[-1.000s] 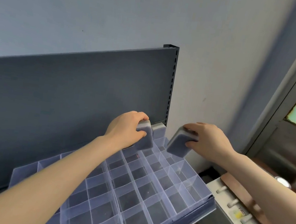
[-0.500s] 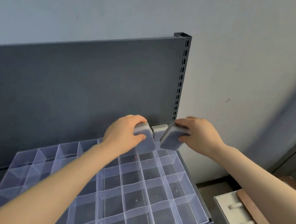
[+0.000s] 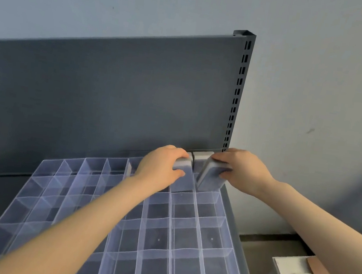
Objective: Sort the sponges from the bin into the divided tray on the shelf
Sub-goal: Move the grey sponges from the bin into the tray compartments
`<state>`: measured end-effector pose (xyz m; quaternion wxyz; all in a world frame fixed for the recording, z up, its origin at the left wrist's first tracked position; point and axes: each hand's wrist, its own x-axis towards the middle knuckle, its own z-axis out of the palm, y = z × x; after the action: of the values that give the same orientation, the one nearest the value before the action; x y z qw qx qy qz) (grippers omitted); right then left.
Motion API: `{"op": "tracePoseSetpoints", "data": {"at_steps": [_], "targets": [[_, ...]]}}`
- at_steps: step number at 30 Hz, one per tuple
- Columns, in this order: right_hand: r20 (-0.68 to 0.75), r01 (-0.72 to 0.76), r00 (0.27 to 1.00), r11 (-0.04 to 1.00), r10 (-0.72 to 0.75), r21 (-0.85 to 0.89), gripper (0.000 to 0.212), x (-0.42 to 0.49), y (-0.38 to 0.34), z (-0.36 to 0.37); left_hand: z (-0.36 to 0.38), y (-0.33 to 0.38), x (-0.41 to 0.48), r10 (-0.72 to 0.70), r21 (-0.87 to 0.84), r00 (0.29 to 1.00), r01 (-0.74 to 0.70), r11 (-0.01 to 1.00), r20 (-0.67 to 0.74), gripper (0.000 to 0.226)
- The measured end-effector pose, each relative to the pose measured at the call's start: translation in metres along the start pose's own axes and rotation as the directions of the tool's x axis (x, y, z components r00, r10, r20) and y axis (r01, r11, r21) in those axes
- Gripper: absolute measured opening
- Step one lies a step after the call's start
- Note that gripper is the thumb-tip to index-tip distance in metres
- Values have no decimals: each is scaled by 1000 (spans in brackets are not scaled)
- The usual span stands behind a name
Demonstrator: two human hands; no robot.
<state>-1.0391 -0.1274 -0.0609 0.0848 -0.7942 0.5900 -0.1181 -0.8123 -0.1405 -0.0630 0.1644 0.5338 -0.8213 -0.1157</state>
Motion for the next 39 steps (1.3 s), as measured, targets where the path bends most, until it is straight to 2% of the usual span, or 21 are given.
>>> {"op": "tracePoseSetpoints", "data": {"at_steps": [7,13,21,25,29,32,35,37,39], "targets": [[111,35,994,992,-22,-120,27,12,-8,6,14,0,6,-24,39,997,21,999,77,41],[191,22,981,989,7,-149,33,14,-14,33,36,-5,7,-28,37,993,24,999,118,41],[137,47,990,982,-22,-181,42,12,-13,50,44,-6,3,-8,28,998,7,1000,58,39],[152,48,988,990,-27,-134,41,7,-13,37,38,-3,-3,-2,90,998,-4,996,67,56],[25,62,998,995,-60,-84,35,10,-16,10,11,-3,-8,-17,173,1000,20,985,-20,60],[-7,115,993,990,-116,-79,30,16,-26,-4,-13,-13,-11,-80,257,994,96,962,-71,50],[13,111,994,991,-111,-75,33,20,-41,-3,-31,-30,-22,-214,321,976,215,922,-41,45],[41,102,994,993,-100,-53,31,21,-53,2,-39,-44,-37,-320,325,947,309,894,-21,40],[81,118,990,992,-114,-42,20,23,-66,9,-47,-61,-56,-408,315,913,390,865,-10,35]]}}
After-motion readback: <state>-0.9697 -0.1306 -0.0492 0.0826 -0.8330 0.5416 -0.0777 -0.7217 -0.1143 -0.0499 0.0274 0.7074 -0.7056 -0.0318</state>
